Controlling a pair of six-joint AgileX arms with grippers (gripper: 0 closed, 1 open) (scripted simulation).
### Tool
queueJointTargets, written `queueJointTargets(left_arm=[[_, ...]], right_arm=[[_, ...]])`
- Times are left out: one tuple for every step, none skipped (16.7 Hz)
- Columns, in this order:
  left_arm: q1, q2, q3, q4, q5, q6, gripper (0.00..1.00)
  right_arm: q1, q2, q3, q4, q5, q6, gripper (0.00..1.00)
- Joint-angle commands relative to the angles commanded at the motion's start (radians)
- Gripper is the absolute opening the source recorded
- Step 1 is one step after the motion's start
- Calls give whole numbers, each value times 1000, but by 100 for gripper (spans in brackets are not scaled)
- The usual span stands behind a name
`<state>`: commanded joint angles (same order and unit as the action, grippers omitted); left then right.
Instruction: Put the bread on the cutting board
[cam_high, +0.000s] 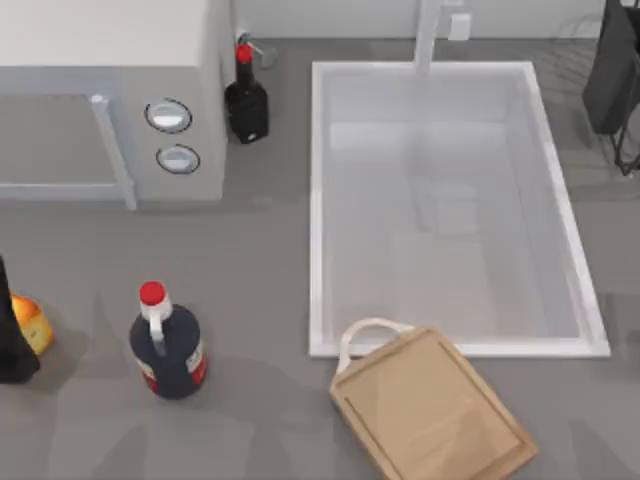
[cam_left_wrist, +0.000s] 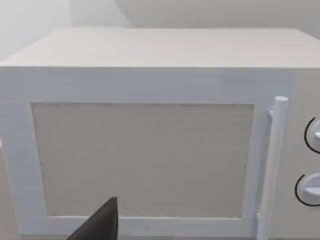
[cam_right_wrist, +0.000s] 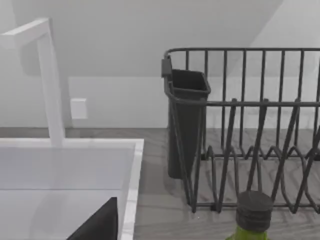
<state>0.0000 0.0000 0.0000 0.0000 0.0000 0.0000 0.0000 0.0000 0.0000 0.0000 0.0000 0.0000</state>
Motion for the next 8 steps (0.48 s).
queueJointTargets(left_arm=[[0,0,0,0,0,0,100],[0,1,1,-1,0,0,100],[0,12,10,-11,1,6,100],[1,33,30,-30,2,17,100],[1,66,58,-59,4,34,100],[1,108,95,-94,6,54,100],[1,162,139,-136,9,79,100],[0,226,188,-183,11,107,100]], right_arm=[[0,0,0,0,0,0,100],[0,0,0,0,0,0,100],[0,0,0,0,0,0,100],[0,0,0,0,0,0,100],[0,0,0,0,0,0,100],[0,0,0,0,0,0,100],[0,0,0,0,0,0,100],[0,0,0,0,0,0,100]])
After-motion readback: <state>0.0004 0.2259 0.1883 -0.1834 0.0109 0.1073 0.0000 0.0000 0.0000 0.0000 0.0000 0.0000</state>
